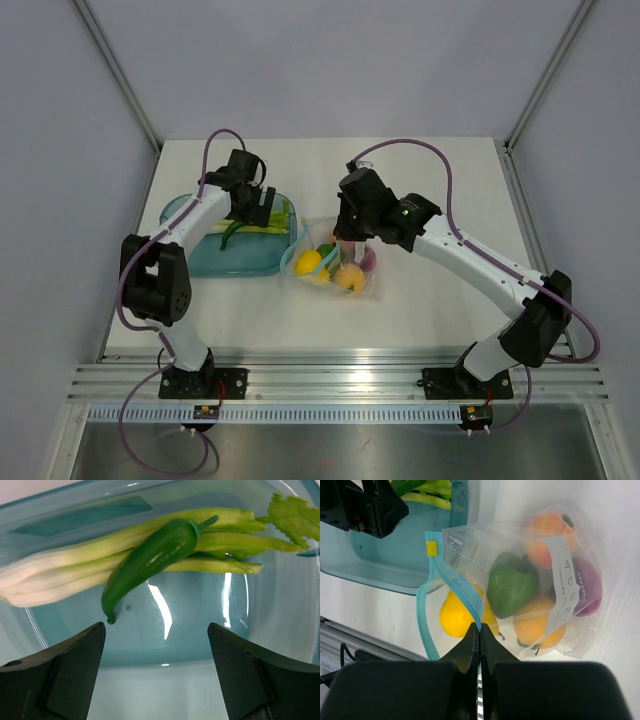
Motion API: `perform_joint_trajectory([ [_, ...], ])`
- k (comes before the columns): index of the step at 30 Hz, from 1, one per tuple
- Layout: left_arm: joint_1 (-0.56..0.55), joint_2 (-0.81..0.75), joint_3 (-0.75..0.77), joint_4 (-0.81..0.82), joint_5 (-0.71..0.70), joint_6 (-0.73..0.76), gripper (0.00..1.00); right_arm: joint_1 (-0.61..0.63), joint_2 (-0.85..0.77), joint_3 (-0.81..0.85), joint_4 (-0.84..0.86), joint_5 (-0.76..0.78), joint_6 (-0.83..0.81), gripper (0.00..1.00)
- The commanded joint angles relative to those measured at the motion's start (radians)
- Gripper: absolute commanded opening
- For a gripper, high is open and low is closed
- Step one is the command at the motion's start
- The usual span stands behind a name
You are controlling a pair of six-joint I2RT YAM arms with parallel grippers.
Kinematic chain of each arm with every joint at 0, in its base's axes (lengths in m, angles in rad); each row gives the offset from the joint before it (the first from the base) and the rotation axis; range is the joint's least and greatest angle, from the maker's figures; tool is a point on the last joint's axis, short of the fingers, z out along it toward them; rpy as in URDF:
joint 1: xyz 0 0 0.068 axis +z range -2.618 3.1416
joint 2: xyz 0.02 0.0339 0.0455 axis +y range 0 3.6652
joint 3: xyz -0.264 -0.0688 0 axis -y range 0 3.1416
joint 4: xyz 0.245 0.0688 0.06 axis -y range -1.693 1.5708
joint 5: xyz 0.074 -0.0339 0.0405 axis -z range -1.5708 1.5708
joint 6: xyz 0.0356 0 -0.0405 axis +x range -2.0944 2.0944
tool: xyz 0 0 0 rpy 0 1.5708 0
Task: Place the food in the zip-top bag and seal the zipper
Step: Place the fake fruit in the zipper food storage bag, then pick up the fake vegetable from the bin.
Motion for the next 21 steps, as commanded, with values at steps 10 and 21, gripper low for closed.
perform_joint_trajectory([
  [10, 0.068, 0.056, -0.011, 0.175, 0.117, 0.161, 0.91, 0.007, -0.026, 0.005, 0.032, 0.001, -0.010, 0.00],
  [21, 0.086, 0.142, -0.020, 0.214, 0.135, 0.119, 0.79, 0.007, -0.014, 0.016, 0.023, 0.008, -0.010, 0.00],
])
